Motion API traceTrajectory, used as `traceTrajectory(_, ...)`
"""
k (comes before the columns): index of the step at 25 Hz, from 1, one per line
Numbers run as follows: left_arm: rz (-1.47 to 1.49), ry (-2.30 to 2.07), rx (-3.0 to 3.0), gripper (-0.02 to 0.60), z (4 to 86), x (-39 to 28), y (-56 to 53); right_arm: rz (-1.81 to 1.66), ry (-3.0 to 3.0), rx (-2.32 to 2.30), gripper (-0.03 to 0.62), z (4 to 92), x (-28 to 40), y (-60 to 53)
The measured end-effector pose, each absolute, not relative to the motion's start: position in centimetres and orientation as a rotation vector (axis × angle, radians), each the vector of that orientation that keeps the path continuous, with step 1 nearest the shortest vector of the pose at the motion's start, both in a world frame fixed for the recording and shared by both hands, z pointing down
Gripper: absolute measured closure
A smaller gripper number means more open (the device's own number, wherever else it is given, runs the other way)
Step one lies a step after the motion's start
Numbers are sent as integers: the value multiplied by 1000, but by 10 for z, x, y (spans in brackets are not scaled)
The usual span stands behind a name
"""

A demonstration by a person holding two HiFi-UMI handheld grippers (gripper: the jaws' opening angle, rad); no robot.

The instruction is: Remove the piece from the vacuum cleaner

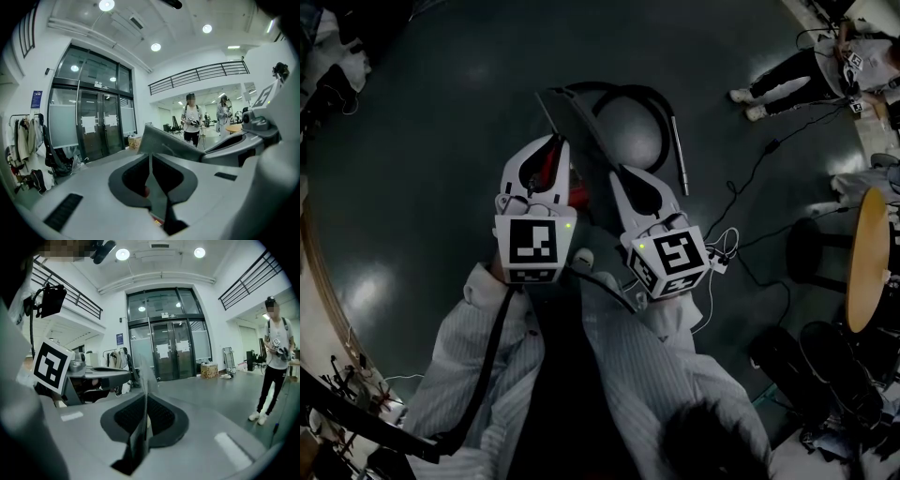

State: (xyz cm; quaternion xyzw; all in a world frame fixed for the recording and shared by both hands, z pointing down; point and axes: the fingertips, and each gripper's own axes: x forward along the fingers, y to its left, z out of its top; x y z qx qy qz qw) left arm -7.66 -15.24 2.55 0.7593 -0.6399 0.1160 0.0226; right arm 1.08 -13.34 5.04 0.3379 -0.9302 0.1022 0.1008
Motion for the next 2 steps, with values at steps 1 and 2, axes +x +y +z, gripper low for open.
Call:
traceTrajectory(1, 361, -1980, 2352, 556, 26, -76, -153, 303, -2748, 999, 572, 50, 11, -134)
traceTrajectory(2, 363, -1978, 2352, 555, 27, -76, -154, 304, -2748, 999, 572, 50, 11, -134)
